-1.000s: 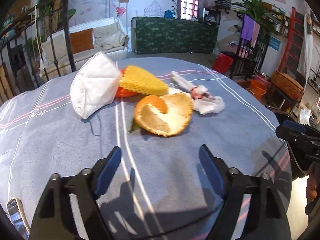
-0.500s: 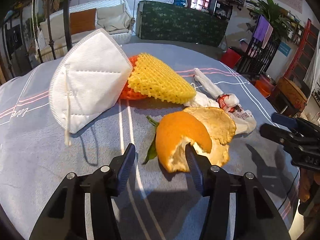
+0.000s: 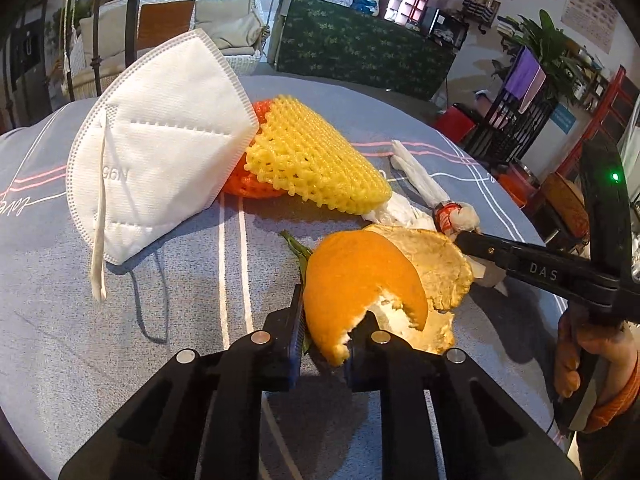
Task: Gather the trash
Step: 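Grasp the orange peel with the left tool while the right tool grasps the white bag, then carry the orange peel and white bag over the bin with both tools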
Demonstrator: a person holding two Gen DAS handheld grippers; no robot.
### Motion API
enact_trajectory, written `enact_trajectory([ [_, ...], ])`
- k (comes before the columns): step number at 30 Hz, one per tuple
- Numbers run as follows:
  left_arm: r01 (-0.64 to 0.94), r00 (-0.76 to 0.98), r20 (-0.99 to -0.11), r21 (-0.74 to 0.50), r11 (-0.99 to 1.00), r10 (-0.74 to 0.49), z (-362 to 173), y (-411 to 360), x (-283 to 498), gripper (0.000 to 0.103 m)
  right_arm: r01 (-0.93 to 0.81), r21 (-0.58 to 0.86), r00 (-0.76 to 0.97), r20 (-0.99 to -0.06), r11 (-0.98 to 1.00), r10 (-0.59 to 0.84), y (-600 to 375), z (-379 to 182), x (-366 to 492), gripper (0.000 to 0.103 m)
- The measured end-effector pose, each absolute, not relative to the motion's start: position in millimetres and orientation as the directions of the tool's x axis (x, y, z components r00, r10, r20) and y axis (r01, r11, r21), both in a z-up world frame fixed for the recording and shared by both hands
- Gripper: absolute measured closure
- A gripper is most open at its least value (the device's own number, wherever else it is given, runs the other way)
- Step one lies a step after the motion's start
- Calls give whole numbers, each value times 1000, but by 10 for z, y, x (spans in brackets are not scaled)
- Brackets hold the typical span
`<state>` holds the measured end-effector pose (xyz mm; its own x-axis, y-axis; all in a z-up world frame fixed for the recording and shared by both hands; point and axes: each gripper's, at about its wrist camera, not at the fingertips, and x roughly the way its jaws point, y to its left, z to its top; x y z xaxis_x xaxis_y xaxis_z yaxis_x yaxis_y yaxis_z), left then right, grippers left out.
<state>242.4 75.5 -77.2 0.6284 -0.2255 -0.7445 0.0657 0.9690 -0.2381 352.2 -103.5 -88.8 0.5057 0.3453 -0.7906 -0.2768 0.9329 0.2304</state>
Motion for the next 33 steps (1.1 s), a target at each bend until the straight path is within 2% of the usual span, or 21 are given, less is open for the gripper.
enact_trajectory([
  [13, 86, 699, -677, -240, 967, -230, -487, 669, 2094, 92, -267, 221, 628, -698, 938, 344, -1329, -527, 2845, 90],
  [27, 166, 739, -583, -328, 930, -337, -188, 238, 1637, 92, -218, 207, 729, -615, 954, 300, -1820, -248, 1919, 90],
  [33, 237, 722, -567, -335, 912, -397, -174, -73, 1563, 92, -139, 220, 767, -592, 966, 245, -2183, -244, 1591, 90],
])
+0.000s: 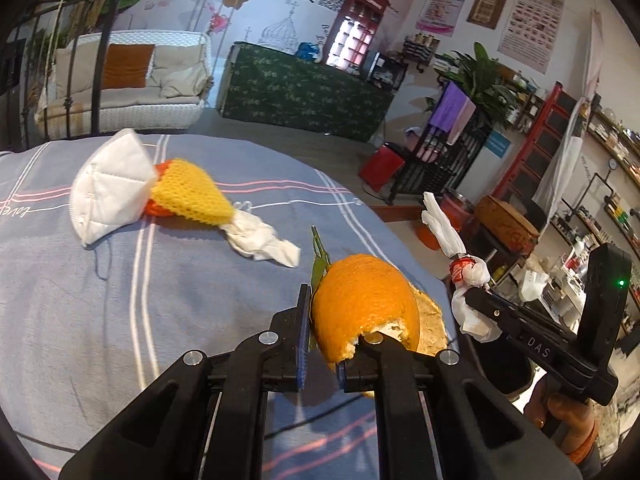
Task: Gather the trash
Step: 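Carry the orange peel and white bag over the bin with both tools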
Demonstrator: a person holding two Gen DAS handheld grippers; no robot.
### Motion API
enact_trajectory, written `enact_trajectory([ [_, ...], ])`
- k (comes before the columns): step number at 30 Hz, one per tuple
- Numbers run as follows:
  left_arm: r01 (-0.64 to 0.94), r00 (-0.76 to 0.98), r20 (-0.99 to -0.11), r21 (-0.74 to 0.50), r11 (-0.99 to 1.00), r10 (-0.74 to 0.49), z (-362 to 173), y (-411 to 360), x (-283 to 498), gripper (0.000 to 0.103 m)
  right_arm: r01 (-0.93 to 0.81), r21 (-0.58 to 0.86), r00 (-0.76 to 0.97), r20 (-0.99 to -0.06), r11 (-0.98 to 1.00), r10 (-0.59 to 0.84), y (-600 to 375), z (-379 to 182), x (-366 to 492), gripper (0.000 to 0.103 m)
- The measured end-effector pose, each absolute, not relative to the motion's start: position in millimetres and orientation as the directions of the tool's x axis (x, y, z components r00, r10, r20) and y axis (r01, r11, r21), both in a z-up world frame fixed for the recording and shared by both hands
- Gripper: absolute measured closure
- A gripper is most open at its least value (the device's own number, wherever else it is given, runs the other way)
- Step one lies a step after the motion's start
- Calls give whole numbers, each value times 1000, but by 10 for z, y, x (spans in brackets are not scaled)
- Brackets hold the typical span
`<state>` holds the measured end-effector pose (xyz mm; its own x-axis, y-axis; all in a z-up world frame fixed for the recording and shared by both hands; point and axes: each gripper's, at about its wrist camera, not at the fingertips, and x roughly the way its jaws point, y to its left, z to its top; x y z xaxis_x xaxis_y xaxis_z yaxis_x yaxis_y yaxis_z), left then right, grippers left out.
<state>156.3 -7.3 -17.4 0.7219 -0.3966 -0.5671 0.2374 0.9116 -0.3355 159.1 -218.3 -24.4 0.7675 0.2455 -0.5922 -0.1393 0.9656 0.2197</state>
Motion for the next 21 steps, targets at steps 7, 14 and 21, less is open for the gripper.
enact_trajectory([
  [7, 301, 699, -546, -361, 883, -462, -164, -424, 1525, 92, -6, 234, 792, -592, 972, 148, -2735, -330, 1274, 90],
  [14, 384, 662, -541, -349, 855, -519, -192, -836, 1478, 92, 146, 203, 779, -627, 968, 14, -3313, -511, 1092, 90],
  [21, 470, 615, -547, -325, 821, -568, -219, -1259, 1425, 92, 259, 198, 732, -679, 945, -58, -3749, -811, 1092, 90],
])
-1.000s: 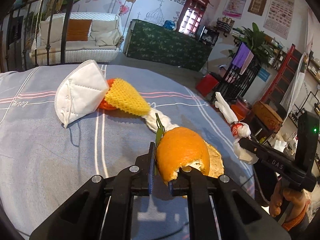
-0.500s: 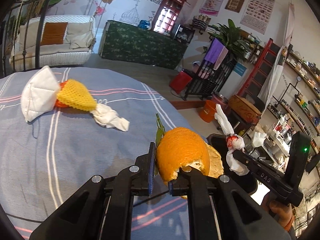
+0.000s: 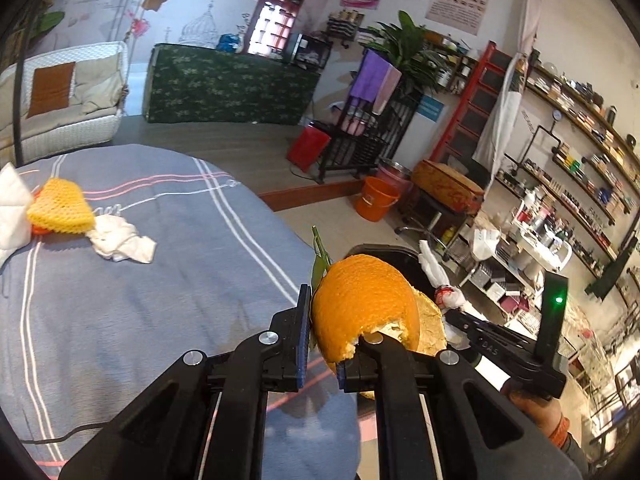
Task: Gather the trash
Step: 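Carry the orange peel and white bag over the bin with both tools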
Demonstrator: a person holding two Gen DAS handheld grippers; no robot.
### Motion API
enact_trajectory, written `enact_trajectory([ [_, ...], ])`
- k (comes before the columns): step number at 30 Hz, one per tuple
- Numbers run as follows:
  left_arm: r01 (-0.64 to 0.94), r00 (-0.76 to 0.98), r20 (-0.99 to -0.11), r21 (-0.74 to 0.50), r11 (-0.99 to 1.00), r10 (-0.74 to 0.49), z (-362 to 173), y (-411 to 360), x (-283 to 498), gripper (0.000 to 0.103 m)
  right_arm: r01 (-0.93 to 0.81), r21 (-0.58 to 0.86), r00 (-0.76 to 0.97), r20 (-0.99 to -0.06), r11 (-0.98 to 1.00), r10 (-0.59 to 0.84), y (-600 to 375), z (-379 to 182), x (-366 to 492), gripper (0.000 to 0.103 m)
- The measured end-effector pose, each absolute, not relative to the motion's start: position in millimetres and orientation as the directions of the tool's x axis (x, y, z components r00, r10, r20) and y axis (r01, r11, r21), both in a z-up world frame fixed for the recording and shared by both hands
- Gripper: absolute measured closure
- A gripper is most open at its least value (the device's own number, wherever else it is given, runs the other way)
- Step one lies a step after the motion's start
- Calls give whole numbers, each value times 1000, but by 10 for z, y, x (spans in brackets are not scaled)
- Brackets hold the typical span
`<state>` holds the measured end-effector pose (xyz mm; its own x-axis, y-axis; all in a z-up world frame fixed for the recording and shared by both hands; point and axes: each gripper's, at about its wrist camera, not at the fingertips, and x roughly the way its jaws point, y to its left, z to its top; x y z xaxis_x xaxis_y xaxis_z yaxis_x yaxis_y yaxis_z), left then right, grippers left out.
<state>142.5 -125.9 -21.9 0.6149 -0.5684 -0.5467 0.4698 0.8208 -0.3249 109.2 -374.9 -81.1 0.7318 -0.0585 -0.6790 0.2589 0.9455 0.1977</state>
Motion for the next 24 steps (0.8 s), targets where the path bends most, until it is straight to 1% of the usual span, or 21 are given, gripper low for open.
enact_trajectory([
  [5, 518, 582, -562, -301, 801, -588, -283, -1543, 1420, 92, 296, 196, 700, -711, 935, -73, -3911, -1051, 1164, 90],
  [6, 525, 575, -566, -299, 797, -591, -297, -1587, 1419, 92, 300, 203, 697, -714, 932, -69, -3940, -1086, 1163, 89],
  [7, 534, 562, -573, -298, 791, -596, -322, -1646, 1424, 92, 302, 211, 693, -718, 930, -62, -3963, -1126, 1171, 84],
  [8, 542, 552, -580, -297, 786, -599, -344, -1694, 1426, 92, 312, 214, 687, -724, 926, -64, -3991, -1176, 1172, 79],
  [10, 559, 530, -594, -291, 776, -605, -393, -1796, 1434, 92, 344, 217, 684, -724, 914, -85, -4036, -1228, 1151, 41],
  [11, 566, 521, -600, -289, 772, -607, -409, -1838, 1435, 92, 353, 222, 690, -718, 909, -92, -4061, -1229, 1118, 39],
  [24, 668, 412, -665, -244, 703, -623, -639, -2542, 1499, 92, 449, 253, 719, -672, 857, -178, -4458, -1005, 699, 37],
])
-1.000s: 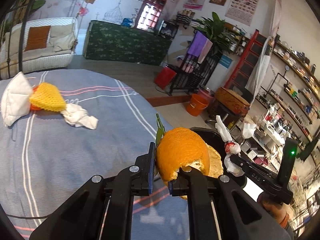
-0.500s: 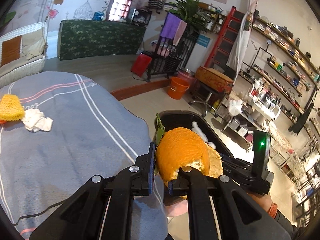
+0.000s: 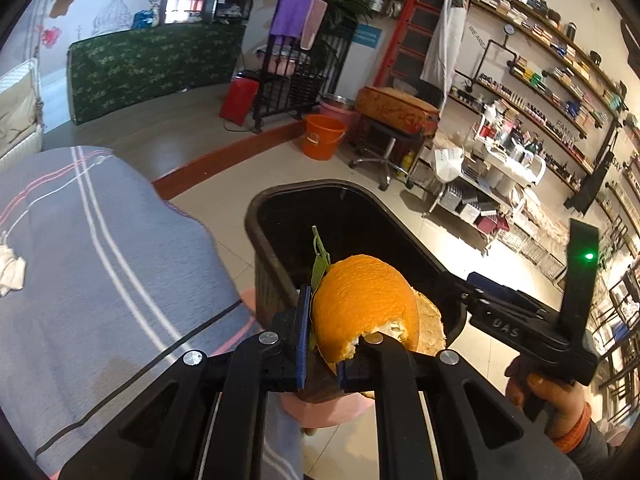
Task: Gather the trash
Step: 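Carry the orange peel and white bag over the bin with both tools, then open both tools to drop the white bag and orange peel into the bin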
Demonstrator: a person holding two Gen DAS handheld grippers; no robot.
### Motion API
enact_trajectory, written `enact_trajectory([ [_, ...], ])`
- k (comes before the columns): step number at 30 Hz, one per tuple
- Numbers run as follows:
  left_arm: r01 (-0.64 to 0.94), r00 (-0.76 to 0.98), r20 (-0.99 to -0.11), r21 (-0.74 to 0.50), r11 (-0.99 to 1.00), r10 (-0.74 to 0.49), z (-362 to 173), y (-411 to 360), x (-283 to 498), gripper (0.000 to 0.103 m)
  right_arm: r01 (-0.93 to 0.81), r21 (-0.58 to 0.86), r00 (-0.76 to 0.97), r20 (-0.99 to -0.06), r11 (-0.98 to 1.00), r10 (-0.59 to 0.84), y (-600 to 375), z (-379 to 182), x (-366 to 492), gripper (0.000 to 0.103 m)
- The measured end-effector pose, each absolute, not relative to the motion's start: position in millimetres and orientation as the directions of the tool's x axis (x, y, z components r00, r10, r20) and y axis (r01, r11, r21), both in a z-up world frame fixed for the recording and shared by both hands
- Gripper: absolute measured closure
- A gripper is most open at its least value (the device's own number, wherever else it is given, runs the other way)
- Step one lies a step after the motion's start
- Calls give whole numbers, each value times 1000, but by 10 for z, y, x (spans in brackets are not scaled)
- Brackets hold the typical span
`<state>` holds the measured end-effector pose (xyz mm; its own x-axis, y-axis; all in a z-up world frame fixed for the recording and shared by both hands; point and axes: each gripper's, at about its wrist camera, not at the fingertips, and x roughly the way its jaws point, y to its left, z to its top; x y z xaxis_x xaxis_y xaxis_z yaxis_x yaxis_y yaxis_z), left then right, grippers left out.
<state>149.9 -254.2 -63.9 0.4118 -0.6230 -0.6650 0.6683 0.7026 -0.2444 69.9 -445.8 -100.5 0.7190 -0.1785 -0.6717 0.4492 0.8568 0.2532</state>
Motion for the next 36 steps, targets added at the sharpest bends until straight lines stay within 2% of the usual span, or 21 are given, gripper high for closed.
enact_trajectory([
  [6, 705, 364, -696, -228, 671, -619, -769, -2869, 1534, 92, 487, 257, 724, -654, 835, -221, -4594, -919, 540, 36],
  [9, 722, 348, -707, -216, 657, -615, -827, -3001, 1525, 92, 502, 257, 724, -647, 826, -239, -4638, -892, 481, 31],
  [17, 751, 321, -733, -188, 633, -599, -913, -3285, 1546, 92, 525, 251, 725, -633, 813, -273, -4703, -847, 350, 30],
  [23, 756, 319, -752, -165, 633, -577, -968, -3370, 1554, 69, 546, 253, 718, -632, 799, -291, -4790, -845, 275, 29],
  [28, 758, 327, -747, -159, 633, -579, -964, -3345, 1545, 45, 554, 247, 712, -636, 795, -298, -4818, -853, 269, 29],
  [33, 773, 317, -740, -161, 613, -593, -927, -3367, 1527, 36, 554, 251, 713, -636, 794, -297, -4791, -825, 303, 29],
  [36, 781, 357, -732, -106, 615, -579, -902, -3421, 1492, 30, 555, 242, 713, -631, 796, -305, -4784, -790, 305, 29],
])
